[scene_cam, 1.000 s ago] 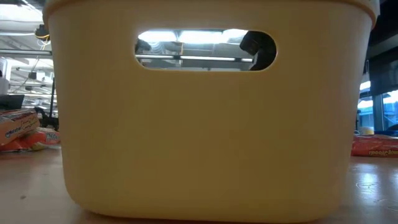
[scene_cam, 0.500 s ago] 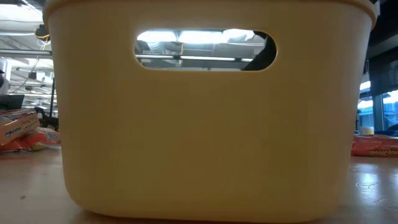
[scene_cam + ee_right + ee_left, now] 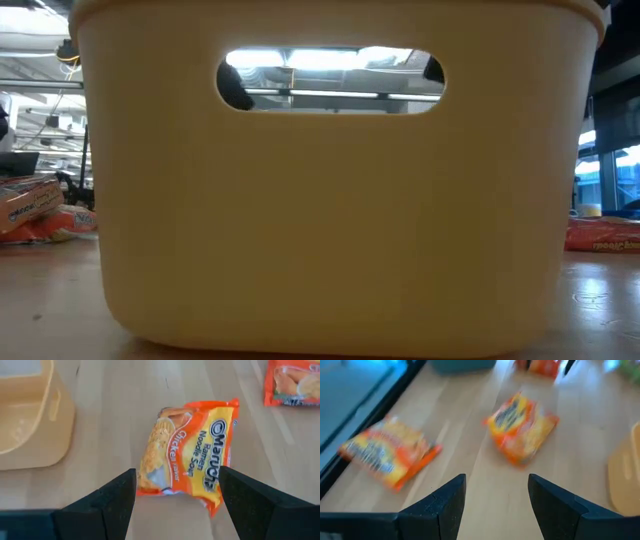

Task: Sort Maruchan noodles
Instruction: Put the green noodle pack into the white bin

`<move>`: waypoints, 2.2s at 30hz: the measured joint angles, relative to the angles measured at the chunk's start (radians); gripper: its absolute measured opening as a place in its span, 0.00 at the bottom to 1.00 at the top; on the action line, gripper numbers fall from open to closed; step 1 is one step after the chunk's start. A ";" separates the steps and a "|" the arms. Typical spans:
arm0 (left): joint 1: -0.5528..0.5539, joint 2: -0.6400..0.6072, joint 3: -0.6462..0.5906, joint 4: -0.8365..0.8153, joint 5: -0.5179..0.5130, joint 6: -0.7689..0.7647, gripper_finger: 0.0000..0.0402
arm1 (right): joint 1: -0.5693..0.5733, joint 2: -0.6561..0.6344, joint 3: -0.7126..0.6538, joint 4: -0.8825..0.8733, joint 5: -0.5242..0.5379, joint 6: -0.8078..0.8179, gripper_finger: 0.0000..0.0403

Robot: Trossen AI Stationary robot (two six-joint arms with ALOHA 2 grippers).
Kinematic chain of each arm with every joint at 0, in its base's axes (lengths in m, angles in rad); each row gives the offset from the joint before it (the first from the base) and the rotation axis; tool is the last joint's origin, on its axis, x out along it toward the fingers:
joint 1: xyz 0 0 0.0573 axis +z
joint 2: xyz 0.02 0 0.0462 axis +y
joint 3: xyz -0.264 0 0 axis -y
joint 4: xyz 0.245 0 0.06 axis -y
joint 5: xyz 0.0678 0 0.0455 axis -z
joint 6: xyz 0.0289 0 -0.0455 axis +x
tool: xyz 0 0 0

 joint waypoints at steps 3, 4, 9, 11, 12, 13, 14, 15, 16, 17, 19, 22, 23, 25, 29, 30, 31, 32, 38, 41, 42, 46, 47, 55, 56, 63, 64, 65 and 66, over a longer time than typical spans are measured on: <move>-0.049 -0.002 -0.089 0.197 0.008 -0.031 0.52 | 0.000 -0.058 0.025 -0.133 -0.018 0.061 0.66; -0.066 -0.002 -0.116 0.244 0.011 -0.048 0.52 | 0.000 -0.083 0.030 -0.187 -0.033 0.085 0.66; -0.140 -0.001 -0.198 0.407 0.011 -0.101 0.52 | 0.046 -0.160 0.035 -0.323 -0.143 0.205 0.66; -0.164 0.000 -0.208 0.408 0.011 -0.115 0.52 | 0.087 -0.171 0.036 -0.351 -0.149 0.248 0.66; -0.174 0.001 -0.208 0.414 0.011 -0.121 0.52 | 0.111 -0.174 0.035 -0.355 -0.149 0.265 0.66; -0.185 -0.001 -0.208 0.420 0.011 -0.125 0.52 | 0.136 -0.174 0.035 -0.349 -0.148 0.276 0.66; -0.198 -0.001 -0.208 0.423 0.011 -0.127 0.52 | 0.162 -0.174 0.035 -0.344 -0.141 0.283 0.66; -0.211 -0.001 -0.208 0.422 0.010 -0.127 0.52 | 0.188 -0.173 0.035 -0.334 -0.125 0.285 0.66; -0.224 0.000 -0.208 0.421 0.010 -0.127 0.52 | 0.214 -0.167 0.035 -0.313 -0.100 0.284 0.66; -0.239 0.000 -0.208 0.421 0.010 -0.126 0.52 | 0.238 -0.160 0.035 -0.291 -0.071 0.282 0.66; -0.272 0.017 -0.207 0.431 0.008 -0.103 0.52 | 0.278 -0.156 0.035 -0.269 -0.010 0.259 0.66; -0.320 0.056 -0.207 0.463 -0.013 -0.096 0.52 | 0.339 -0.141 0.012 -0.162 0.080 0.208 0.66; -0.330 0.079 -0.205 0.476 -0.015 -0.096 0.52 | 0.356 -0.138 -0.007 -0.116 0.097 0.195 0.66; -0.343 0.114 -0.209 0.463 -0.023 -0.100 0.52 | 0.386 -0.126 -0.046 -0.005 0.105 0.178 0.66; -0.335 0.172 -0.205 0.427 -0.008 -0.184 0.52 | 0.413 -0.121 -0.092 0.057 0.106 0.192 0.66; -0.329 0.180 -0.197 0.407 -0.007 -0.206 0.52 | 0.414 -0.121 -0.100 0.066 0.111 0.203 0.66; -0.326 0.185 -0.188 0.386 -0.012 -0.223 0.52 | 0.414 -0.122 -0.106 0.072 0.115 0.208 0.66; -0.328 0.186 -0.179 0.356 -0.020 -0.229 0.52 | 0.414 -0.122 -0.109 0.077 0.116 0.211 0.66; -0.382 0.186 -0.086 0.211 -0.017 -0.244 0.52 | 0.414 -0.115 -0.111 0.081 0.113 0.219 0.66; -0.408 0.186 -0.059 0.196 -0.034 -0.240 0.52 | 0.414 -0.115 -0.106 0.071 0.070 0.271 0.66; -0.414 0.186 -0.056 0.197 -0.047 -0.231 0.52 | 0.414 -0.115 -0.095 0.049 0.035 0.307 0.66; -0.426 0.187 -0.055 0.201 -0.127 -0.209 0.52 | 0.466 -0.116 -0.028 -0.066 -0.099 0.496 0.66; -0.428 0.190 -0.055 0.203 -0.151 -0.202 0.52 | 0.490 -0.115 -0.013 -0.099 -0.107 0.545 0.66; -0.428 0.223 -0.056 0.213 -0.209 -0.148 0.52 | 0.691 -0.115 0.036 -0.188 -0.166 1.118 0.66; -0.428 0.226 -0.055 0.220 -0.209 -0.149 0.52 | 0.718 -0.115 0.037 -0.183 -0.166 1.192 0.66; -0.444 0.229 -0.055 0.217 -0.209 -0.148 0.52 | 0.966 -0.102 0.037 -0.193 -0.072 1.720 0.66; -0.449 0.229 -0.055 0.219 -0.209 -0.149 0.52 | 1.004 -0.095 0.037 -0.213 -0.056 1.772 0.66; -0.454 0.229 -0.055 0.222 -0.211 -0.150 0.52 | 1.041 -0.086 0.037 -0.240 -0.044 1.816 0.66; -0.460 0.229 -0.055 0.223 -0.219 -0.150 0.52 | 1.072 -0.074 0.037 -0.273 -0.029 1.855 0.66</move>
